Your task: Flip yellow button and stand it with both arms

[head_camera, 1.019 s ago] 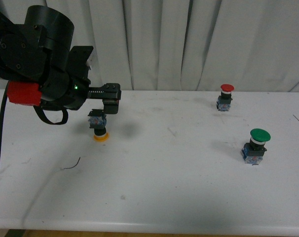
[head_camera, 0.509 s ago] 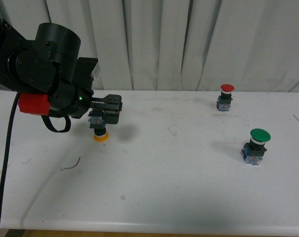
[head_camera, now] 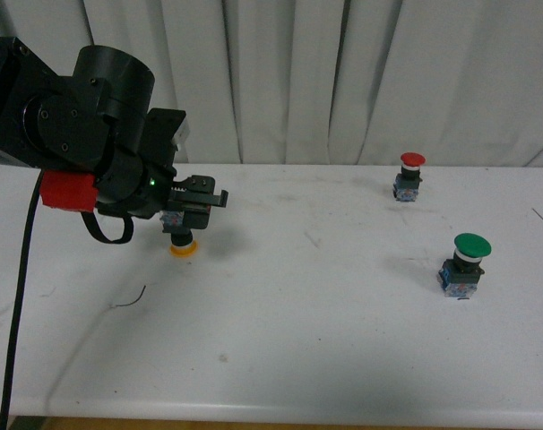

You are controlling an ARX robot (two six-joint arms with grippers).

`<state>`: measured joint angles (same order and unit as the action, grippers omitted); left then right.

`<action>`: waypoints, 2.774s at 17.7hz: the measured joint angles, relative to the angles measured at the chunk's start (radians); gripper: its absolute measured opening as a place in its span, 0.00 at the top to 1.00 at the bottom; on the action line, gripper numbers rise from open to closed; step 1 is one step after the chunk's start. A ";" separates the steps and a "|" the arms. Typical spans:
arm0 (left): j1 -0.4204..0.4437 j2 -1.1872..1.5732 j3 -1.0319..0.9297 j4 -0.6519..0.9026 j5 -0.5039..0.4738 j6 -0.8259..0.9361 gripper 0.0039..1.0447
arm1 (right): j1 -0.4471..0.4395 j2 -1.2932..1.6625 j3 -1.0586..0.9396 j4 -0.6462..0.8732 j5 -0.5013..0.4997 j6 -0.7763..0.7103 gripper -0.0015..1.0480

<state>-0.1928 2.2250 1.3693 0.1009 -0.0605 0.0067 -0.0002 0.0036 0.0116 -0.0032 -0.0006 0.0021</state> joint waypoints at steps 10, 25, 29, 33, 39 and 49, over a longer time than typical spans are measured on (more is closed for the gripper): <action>-0.008 -0.050 -0.036 -0.003 0.014 -0.006 0.67 | 0.000 0.000 0.000 0.000 0.000 0.000 0.06; -0.132 -0.720 -0.676 0.465 0.347 -0.438 0.67 | 0.000 0.000 0.000 0.000 0.000 0.000 0.06; -0.088 -0.605 -0.721 0.811 0.499 -0.832 0.67 | 0.000 0.000 0.000 0.000 0.000 0.000 0.06; -0.083 -0.553 -0.731 1.041 0.506 -1.080 0.67 | 0.000 0.000 0.000 0.000 0.000 0.000 0.06; -0.094 -0.554 -0.731 1.100 0.499 -1.178 0.67 | 0.000 0.000 0.000 0.000 0.000 0.000 0.06; -0.105 -0.554 -0.743 1.064 0.482 -1.177 0.67 | -0.086 0.065 -0.001 0.175 -0.159 0.031 0.06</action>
<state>-0.2974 1.6707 0.6258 1.1652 0.4213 -1.1702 -0.0864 0.0689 0.0105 0.1715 -0.1596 0.0326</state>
